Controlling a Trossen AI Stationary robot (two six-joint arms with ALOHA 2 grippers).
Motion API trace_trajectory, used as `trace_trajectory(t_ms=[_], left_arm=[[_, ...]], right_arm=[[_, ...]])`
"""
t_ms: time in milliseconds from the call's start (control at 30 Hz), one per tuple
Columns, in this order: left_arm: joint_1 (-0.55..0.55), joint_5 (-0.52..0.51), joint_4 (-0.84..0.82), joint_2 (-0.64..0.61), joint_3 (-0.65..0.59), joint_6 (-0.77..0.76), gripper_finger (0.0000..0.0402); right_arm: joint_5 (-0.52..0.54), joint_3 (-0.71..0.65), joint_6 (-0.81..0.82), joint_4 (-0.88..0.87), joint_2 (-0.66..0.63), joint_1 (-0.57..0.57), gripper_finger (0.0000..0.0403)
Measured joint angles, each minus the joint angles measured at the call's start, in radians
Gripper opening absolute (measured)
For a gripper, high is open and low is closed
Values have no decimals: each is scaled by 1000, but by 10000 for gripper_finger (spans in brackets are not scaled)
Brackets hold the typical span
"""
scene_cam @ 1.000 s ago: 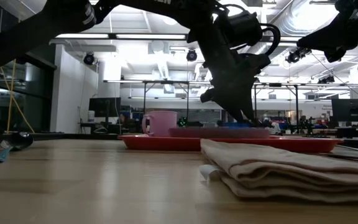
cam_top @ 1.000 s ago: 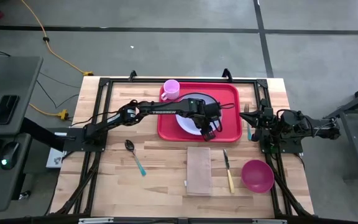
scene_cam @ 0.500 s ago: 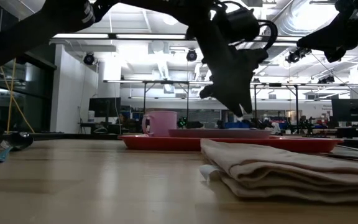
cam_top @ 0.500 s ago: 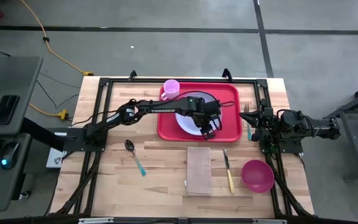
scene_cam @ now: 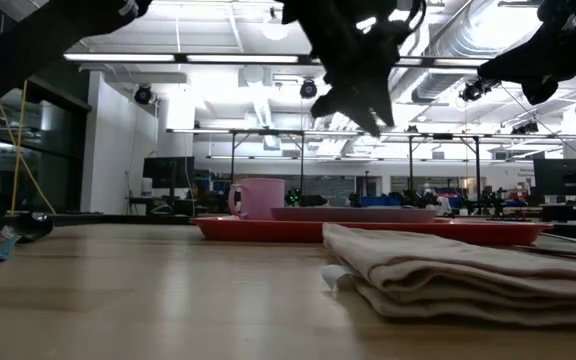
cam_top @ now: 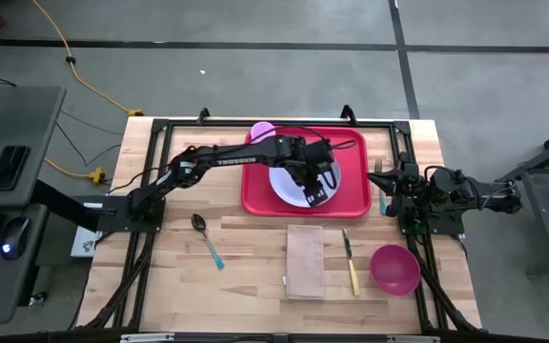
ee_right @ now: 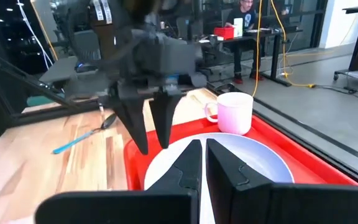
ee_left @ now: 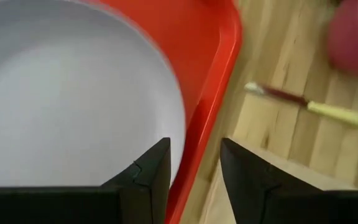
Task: Set up tray
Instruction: Put the red bowl on the blue plate on the red serving tray
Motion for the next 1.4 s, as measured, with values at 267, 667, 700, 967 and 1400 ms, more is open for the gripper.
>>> trace_trajectory(t_ms=[267,667,700,967,1400], left_arm=[[0,0,-95,-44,-2,-28,166],[-13,-1,-307,-78,-1,-52,166],[-13,0,-328,-78,-1,-52,166],[-46,-34,-416,-89,-2,-77,166],[-72,-264,-511,-235,-1,-236,166]], right_arm=[[0,0,0,-4,1,0,0],[0,0,0,-5,1,0,0],[0,0,0,-6,1,0,0],[0,0,0,-6,1,0,0],[-1,0,0,-26,1,0,0]])
